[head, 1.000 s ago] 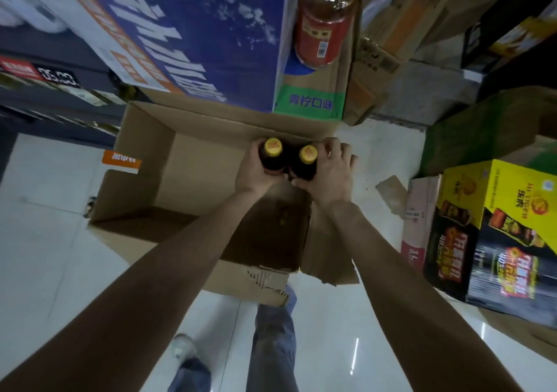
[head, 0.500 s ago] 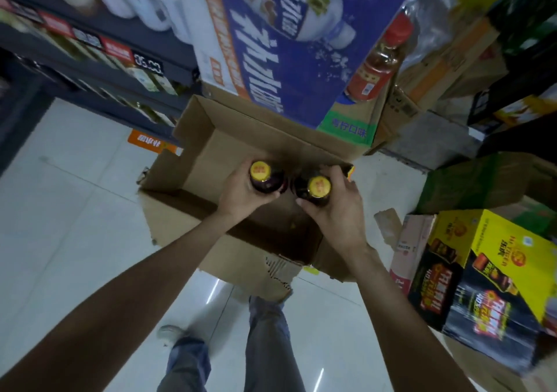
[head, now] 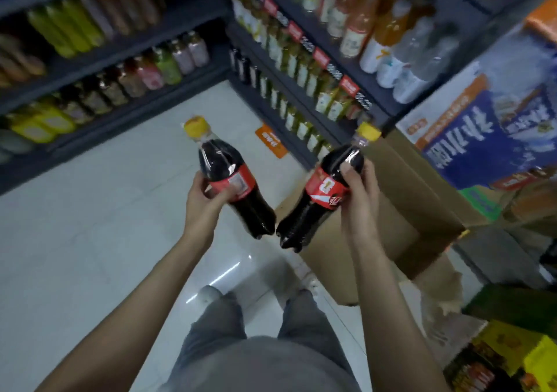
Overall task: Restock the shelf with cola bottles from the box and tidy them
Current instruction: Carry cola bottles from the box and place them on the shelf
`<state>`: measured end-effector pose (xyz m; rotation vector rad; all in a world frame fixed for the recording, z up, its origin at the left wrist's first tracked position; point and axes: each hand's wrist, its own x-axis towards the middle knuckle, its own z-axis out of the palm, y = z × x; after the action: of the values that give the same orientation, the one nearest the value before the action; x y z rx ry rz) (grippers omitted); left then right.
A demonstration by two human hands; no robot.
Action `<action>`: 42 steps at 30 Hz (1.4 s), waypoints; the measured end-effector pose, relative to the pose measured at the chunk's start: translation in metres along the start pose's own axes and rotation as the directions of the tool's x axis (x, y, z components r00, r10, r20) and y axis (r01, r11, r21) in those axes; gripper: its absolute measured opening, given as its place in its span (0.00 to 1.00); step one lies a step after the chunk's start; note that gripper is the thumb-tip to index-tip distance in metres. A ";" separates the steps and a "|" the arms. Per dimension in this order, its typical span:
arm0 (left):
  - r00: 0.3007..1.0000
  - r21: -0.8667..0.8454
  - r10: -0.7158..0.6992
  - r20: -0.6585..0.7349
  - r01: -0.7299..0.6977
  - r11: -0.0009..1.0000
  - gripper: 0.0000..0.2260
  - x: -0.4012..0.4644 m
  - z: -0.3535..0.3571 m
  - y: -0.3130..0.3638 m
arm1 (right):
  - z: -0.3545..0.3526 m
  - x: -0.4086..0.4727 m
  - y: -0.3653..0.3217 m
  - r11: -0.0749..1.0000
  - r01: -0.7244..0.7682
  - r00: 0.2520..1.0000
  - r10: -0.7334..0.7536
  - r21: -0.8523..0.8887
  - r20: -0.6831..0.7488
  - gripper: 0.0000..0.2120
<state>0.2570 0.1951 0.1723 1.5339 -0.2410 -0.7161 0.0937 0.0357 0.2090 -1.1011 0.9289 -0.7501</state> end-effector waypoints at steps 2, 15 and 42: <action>0.995 -0.066 -0.043 -0.094 0.037 0.997 0.32 -0.010 -0.066 0.009 | 0.066 -0.013 0.013 0.999 -0.041 0.995 0.041 -0.009 0.089 0.16; 0.860 -0.473 -0.185 -0.475 -0.073 0.878 0.28 -0.055 -0.412 0.067 | 0.450 -0.106 0.082 0.940 0.136 0.676 0.143 -0.313 0.723 0.10; 0.253 0.557 0.588 -0.769 -0.188 0.809 0.31 0.098 -0.992 0.256 | 1.160 -0.223 0.091 0.698 0.674 0.112 -0.419 0.241 0.901 0.17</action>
<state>0.9656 0.9253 0.3283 1.8883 0.1356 0.7606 1.0474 0.7184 0.3748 -1.8443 -0.5170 -0.4299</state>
